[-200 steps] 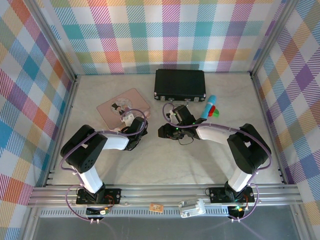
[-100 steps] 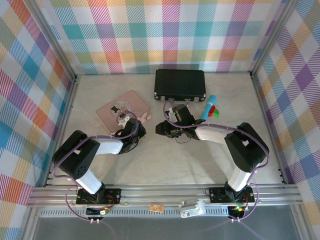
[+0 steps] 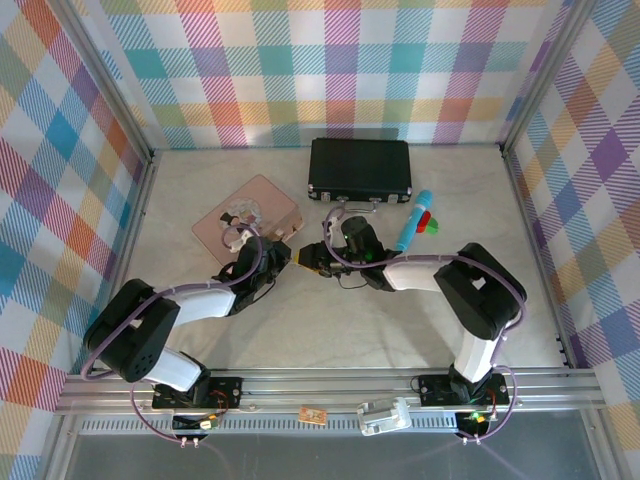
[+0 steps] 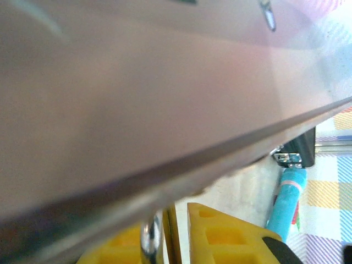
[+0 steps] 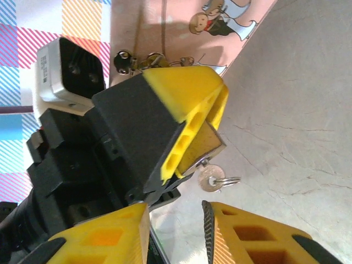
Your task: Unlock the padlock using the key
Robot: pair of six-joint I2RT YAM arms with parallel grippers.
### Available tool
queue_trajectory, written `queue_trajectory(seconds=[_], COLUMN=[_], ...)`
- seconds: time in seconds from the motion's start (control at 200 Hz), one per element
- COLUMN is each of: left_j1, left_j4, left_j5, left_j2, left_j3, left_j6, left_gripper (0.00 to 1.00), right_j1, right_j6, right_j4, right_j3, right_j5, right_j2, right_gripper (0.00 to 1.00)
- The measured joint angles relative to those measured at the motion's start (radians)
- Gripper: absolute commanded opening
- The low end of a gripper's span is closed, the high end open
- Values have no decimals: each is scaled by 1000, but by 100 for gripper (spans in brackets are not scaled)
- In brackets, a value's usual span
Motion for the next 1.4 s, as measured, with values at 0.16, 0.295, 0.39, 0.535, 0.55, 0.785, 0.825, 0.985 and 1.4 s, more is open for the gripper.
queue_trajectory(seconds=[0.16,0.295,0.39,0.535,0.55,0.785,0.825,0.985,1.4], left_j1=[0,0,0,0,0,0,0,4,10], left_j4=[18,21,21,27,30,50,57,73,118], left_j5=[0,0,0,0,-1,-1,-3,-5,-31], left_j2=[-18,-32,-39,-43,-43,-43,-43,-43,-56], left_j3=[-10,-11,-11,-14,-16,-23,-23,-30,-48], left_j6=[-19,-23,-27,-38,-38,-46,-47,-56,-67], left_gripper=[0,0,0,0,0,0,0,0,0], right_j1=[0,0,0,0,0,1,1,2,6], right_j6=[44,73,96,133,134,183,194,248,404], right_j4=[60,105,139,181,184,245,257,327,457], right_j3=[0,0,0,0,0,0,0,0,0], right_j5=[0,-4,-11,-27,-27,-34,-34,-42,-41], right_j2=[40,57,75,106,107,117,124,159,203], right_gripper=[31,29,26,26,26,20,18,19,5])
